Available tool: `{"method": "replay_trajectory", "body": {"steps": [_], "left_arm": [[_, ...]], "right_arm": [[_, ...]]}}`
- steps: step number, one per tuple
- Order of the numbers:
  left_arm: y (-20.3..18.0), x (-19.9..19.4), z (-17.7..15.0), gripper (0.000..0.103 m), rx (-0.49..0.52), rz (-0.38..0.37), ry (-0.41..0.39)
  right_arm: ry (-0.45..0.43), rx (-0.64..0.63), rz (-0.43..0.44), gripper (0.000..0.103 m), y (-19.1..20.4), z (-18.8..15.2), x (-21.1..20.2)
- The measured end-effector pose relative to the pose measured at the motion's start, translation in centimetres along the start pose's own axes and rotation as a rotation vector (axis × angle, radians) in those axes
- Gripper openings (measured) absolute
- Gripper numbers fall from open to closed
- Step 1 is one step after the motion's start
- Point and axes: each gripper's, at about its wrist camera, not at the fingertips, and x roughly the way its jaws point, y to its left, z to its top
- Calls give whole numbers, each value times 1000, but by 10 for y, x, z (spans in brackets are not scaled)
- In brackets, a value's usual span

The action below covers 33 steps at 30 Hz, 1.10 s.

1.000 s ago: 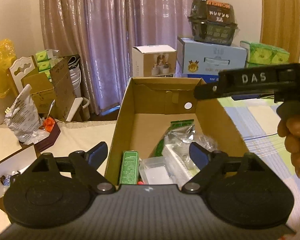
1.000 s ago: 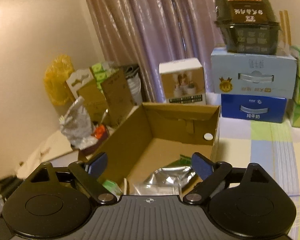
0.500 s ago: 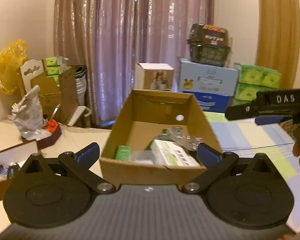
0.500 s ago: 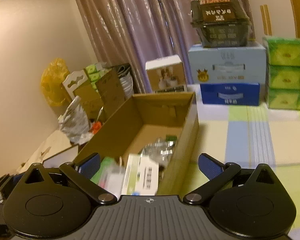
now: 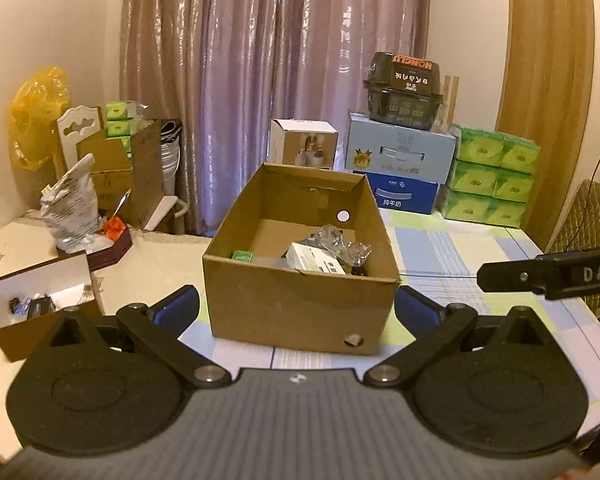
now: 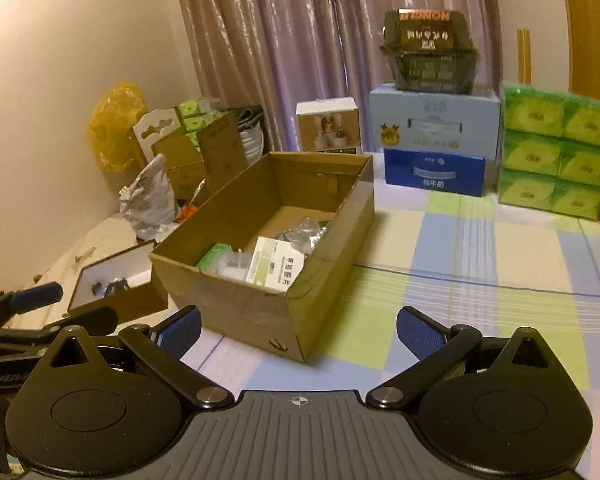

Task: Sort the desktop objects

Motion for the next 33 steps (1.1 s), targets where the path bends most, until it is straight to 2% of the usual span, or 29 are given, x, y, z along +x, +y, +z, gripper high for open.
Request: {"method": "replay_trajectory", "body": {"steps": [5, 7, 10, 15, 21, 26, 33], "left_arm": [[-9, -16, 1, 102, -55, -22, 111], [-13, -25, 1, 102, -64, -31, 113], [-18, -36, 1, 102, -79, -1, 109], [-22, -45, 2, 102, -85, 8, 142], [-19, -50, 1, 102, -110, 53, 117], [-14, -49, 0, 102, -130, 71, 159], [-14, -51, -4, 102, -109, 123, 168]], "right_arm": [[-23, -19, -13, 101, 9, -9, -27], [-29, -33, -20, 101, 12, -12, -36], [-29, -37, -32, 101, 15, -15, -47], [-36, -55, -49, 101, 19, -19, -57], [-36, -63, -37, 101, 23, -26, -56], [-30, -58, -21, 101, 25, -31, -55], [-34, -58, -16, 101, 29, -34, -57]]}}
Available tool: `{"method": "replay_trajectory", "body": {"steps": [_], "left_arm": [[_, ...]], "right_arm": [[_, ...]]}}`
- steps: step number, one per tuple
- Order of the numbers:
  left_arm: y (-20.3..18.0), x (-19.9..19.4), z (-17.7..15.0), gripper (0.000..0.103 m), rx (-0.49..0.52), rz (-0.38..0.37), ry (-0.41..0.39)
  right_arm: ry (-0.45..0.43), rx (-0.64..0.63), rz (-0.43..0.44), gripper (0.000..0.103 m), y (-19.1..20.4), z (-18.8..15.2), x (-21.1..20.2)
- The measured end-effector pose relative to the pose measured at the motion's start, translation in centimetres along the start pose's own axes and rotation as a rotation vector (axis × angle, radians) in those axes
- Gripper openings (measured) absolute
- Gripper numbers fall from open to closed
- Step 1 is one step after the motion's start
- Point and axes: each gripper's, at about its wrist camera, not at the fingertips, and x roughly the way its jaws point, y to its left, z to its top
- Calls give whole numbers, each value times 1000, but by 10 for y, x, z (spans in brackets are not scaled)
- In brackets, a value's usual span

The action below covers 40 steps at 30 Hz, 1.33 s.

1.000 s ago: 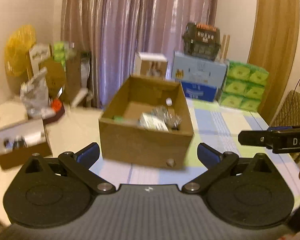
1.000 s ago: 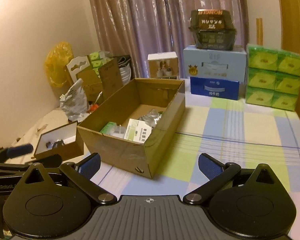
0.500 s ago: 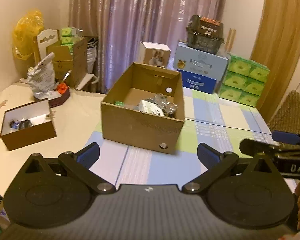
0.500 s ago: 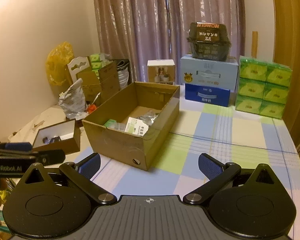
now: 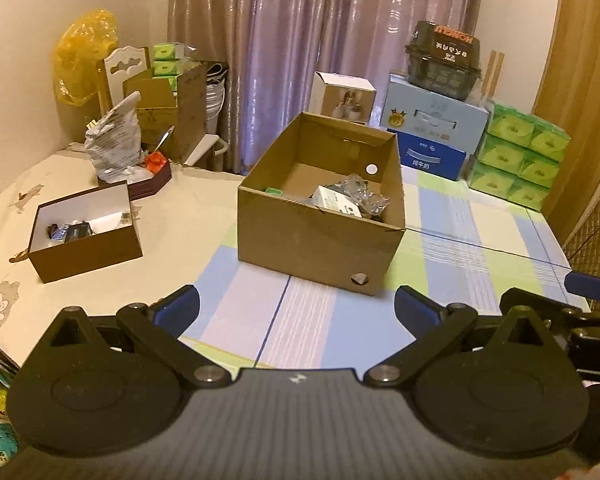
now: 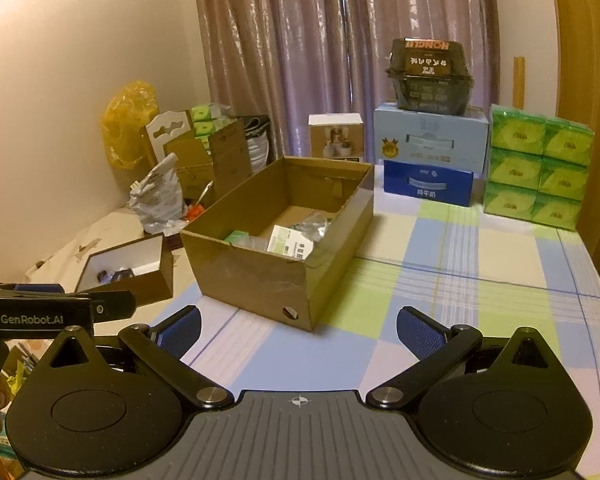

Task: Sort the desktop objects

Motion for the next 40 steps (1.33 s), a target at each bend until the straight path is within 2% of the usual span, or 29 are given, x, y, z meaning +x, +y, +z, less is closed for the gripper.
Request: {"method": "replay_trajectory", "body": {"steps": [6, 32, 40], "left_arm": [[-1, -3, 0, 102, 14, 12, -16], [-3, 4, -4, 102, 45, 29, 1], [-2, 0, -4, 102, 40, 11, -29]], "right_arm": [[-8, -13, -3, 101, 3, 0, -3], [0, 3, -13, 101, -2, -3, -3], [9, 0, -6, 101, -2, -6, -1]]}}
